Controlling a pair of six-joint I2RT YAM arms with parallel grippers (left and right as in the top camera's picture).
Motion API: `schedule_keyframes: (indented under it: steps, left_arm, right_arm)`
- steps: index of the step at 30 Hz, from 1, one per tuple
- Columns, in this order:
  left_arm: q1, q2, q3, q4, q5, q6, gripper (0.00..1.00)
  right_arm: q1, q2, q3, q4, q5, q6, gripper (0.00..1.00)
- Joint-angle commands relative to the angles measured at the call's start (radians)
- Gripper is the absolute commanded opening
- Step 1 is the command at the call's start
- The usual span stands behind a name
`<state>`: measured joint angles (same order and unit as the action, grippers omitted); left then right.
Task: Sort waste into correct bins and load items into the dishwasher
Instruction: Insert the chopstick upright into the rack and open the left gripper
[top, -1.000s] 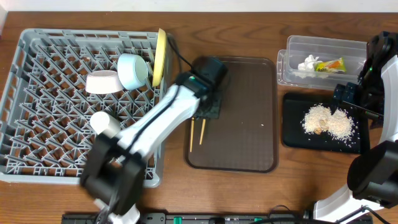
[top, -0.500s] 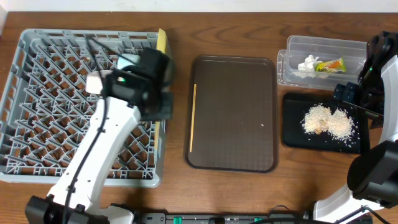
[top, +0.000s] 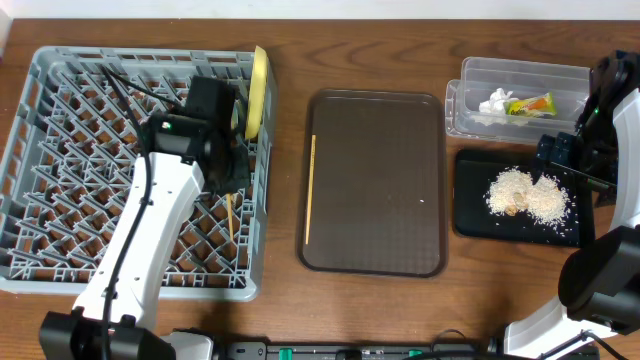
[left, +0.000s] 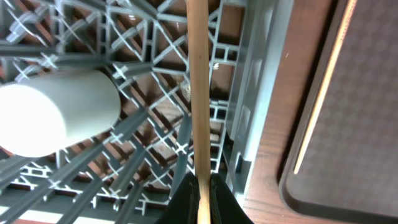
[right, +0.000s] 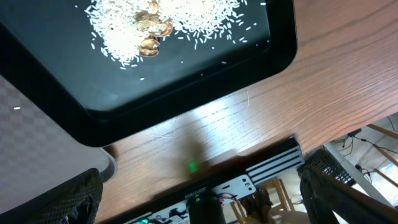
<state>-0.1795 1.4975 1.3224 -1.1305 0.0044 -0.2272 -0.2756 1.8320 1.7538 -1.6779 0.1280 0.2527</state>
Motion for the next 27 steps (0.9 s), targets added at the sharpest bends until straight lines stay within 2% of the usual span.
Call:
schedule_keyframes:
  steps: [1, 10, 22, 23, 24, 25, 27]
  left_arm:
    - [0.004, 0.002, -0.047, 0.019, 0.039, 0.029, 0.06]
    - [0.004, 0.002, -0.151, 0.121, 0.076, 0.089, 0.06]
    - [0.003, 0.003, -0.27, 0.235, 0.078, 0.089, 0.08]
    - [0.003, 0.003, -0.27, 0.238, 0.078, 0.089, 0.14]
    - [0.003, 0.003, -0.269, 0.242, 0.078, 0.089, 0.28]
    - [0.003, 0.003, -0.269, 0.244, 0.078, 0.089, 0.38]
    - [0.003, 0.003, -0.269, 0.248, 0.077, 0.089, 0.48]
  right_arm:
    - [-0.006, 0.006, 0.005, 0.002, 0.002, 0.004, 0.99]
    - [-0.006, 0.006, 0.005, -0.001, 0.002, 0.004, 0.99]
    - [-0.006, 0.006, 0.005, -0.002, 0.002, 0.004, 0.99]
    - [-0.006, 0.006, 0.005, -0.002, 0.002, 0.004, 0.99]
    - [-0.006, 0.006, 0.005, -0.002, 0.002, 0.004, 0.99]
    - [-0.006, 0.006, 0.005, -0.002, 0.002, 0.004, 0.99]
    - [-0.006, 0.006, 0.005, -0.002, 0.002, 0.004, 0.99]
